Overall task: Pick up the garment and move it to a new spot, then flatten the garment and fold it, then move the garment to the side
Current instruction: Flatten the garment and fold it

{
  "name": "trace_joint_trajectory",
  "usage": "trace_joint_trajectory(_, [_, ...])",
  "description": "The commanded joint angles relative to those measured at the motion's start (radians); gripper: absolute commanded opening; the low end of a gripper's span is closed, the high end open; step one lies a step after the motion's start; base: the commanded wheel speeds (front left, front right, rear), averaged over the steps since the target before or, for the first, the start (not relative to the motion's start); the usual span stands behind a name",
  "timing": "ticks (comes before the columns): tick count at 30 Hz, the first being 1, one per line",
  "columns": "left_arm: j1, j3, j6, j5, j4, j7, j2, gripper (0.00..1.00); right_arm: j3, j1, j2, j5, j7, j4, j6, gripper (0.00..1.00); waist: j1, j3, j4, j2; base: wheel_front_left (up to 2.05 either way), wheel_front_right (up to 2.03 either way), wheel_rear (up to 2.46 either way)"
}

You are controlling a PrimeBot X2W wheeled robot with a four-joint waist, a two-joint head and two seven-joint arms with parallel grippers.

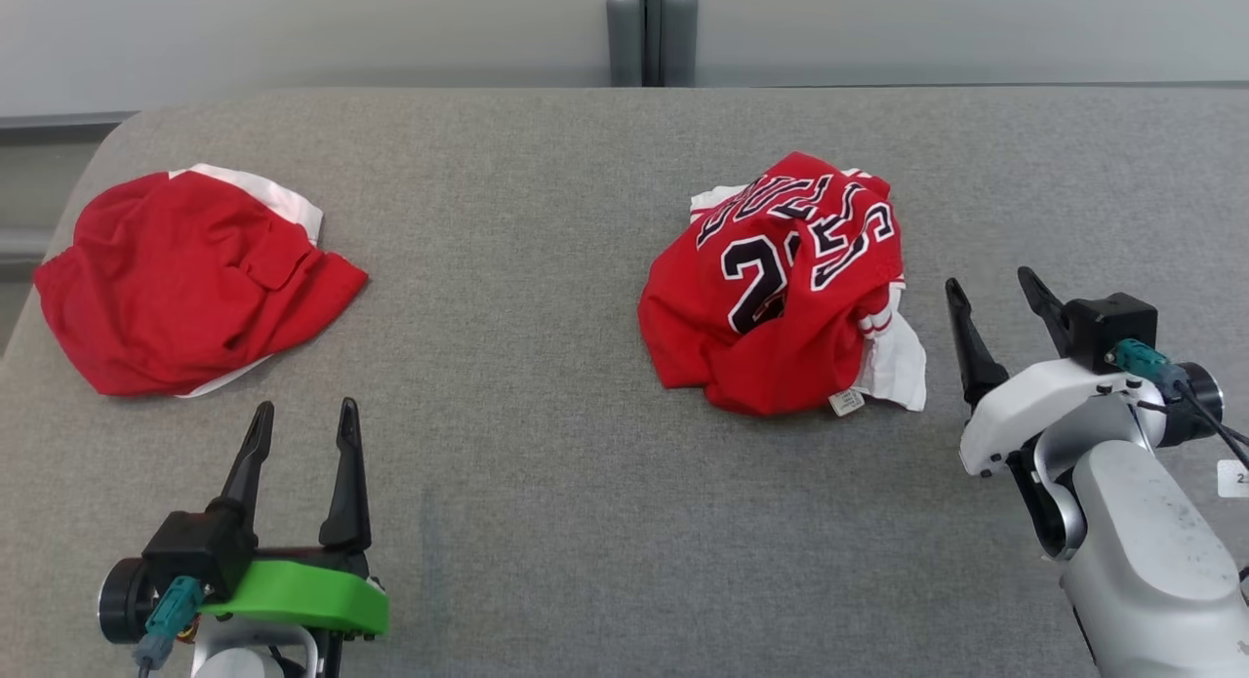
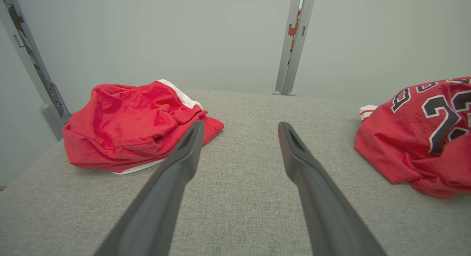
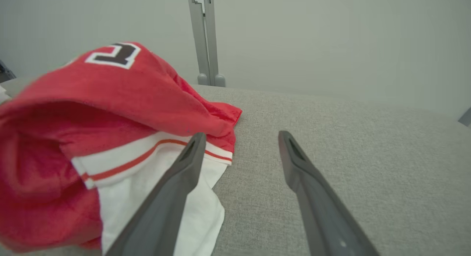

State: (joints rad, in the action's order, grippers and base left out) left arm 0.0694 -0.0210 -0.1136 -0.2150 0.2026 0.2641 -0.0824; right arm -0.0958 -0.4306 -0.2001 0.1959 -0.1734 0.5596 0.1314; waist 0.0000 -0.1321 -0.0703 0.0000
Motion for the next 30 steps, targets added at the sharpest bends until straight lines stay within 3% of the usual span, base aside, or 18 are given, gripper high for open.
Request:
trace_joint_trajectory(1, [0.021, -0.002, -0.003, 0.01, 0.003, 0.001, 0.003, 1.0, -0.008, -0.023, -0.004, 0.009, -0.004, 0.038, -0.001, 1.0, 0.0, -0.026, -0.026, 0.0, 0.0, 0.0, 0.0])
trace_joint_trajectory(15, [0.07, -0.013, -0.013, 0.014, 0.028, 0.001, 0.017, 1.0, -0.075, -0.124, 0.038, 0.057, -0.057, 0.422, -0.001, 1.0, 0.0, -0.067, -0.077, 0.0, 0.0, 0.0, 0.0])
trace_joint_trajectory(16, [0.069, -0.012, -0.014, 0.016, 0.03, 0.001, 0.018, 1.0, -0.08, -0.122, 0.044, 0.064, -0.06, 0.444, -0.001, 0.87, 0.0, -0.065, -0.077, 0.0, 0.0, 0.0, 0.0])
trace_joint_trajectory(18, [0.068, -0.009, -0.014, 0.018, 0.034, 0.001, 0.019, 1.0, -0.092, -0.125, 0.051, 0.075, -0.064, 0.478, -0.001, 0.0, 0.0, -0.06, -0.077, 0.0, 0.0, 0.0, 0.0])
trace_joint_trajectory(22, [0.059, -0.004, -0.016, 0.024, 0.041, 0.001, 0.019, 1.0, -0.104, -0.133, 0.043, 0.104, -0.077, 0.513, -0.002, 0.0, 0.0, -0.044, -0.072, 0.0, 0.0, 0.0, 0.0])
trace_joint_trajectory(30, [0.025, 0.007, -0.015, 0.033, 0.05, 0.001, 0.021, 1.0, -0.054, -0.1, -0.052, 0.15, -0.092, 0.458, -0.002, 0.0, 0.0, 0.014, -0.052, 0.0, 0.0, 0.0, 0.0])
